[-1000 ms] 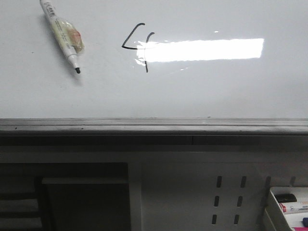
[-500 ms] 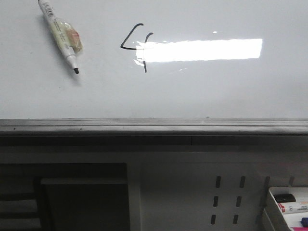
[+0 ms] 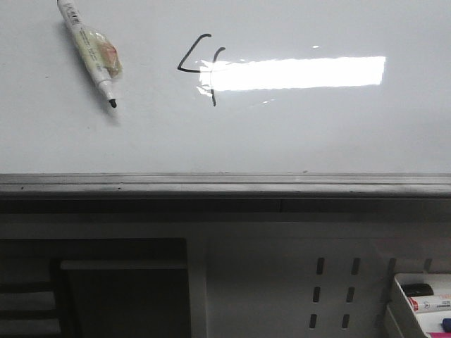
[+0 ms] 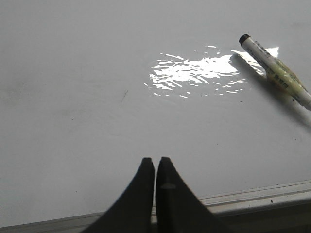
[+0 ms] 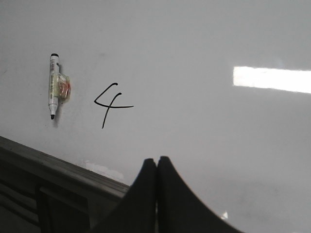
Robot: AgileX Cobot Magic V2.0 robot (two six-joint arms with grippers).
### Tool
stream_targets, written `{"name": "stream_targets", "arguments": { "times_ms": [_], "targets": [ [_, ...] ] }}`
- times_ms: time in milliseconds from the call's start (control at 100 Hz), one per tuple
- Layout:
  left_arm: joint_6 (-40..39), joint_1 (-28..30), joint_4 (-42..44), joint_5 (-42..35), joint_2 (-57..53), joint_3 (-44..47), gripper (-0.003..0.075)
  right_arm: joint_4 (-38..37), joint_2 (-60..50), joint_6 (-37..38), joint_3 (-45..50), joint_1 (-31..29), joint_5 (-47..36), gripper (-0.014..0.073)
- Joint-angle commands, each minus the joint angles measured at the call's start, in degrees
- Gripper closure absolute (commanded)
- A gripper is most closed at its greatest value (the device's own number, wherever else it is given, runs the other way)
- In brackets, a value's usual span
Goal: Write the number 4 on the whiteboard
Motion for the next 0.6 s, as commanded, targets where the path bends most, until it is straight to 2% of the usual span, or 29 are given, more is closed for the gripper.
{"name": "stream_targets", "arguments": {
  "times_ms": [0,290,380,430,470,590],
  "targets": [
    [-0.7,-0.3,0.0,-4.1,-1.6,1.6,0.0741,1.9,0.6,-0.4,-1.6,-0.2,-2.4,0.0658],
    [-0.7,-0.3,0.0,-4.1,-1.6,1.6,0.0741,1.9,0.6,-0.4,-1.6,-0.2,-2.5,0.0658],
    [-0.7,-0.3,0.0,-4.1,-1.6,1.6,0.0741,0.8,0.6,-0.4,-1.5,-0.2,-5.7,0.0658],
    [-0.7,-0.3,0.0,-4.1,-1.6,1.6,0.0741,-3.4,0.8,0.1,-1.4,-0.2,-7.8,0.0658],
    [-0.7,-0.3,0.0,-4.1,-1.6,1.6,0.0741,-9.7,1.1,4.2,-1.3,-0.2,-9.8,0.0658],
    [-0.7,-0.3,0.0,-4.1,-1.6,1.6,0.0741,-37.0,2.0,28.4,0.0,-0.9,-14.8,0.0658]
  ]
}}
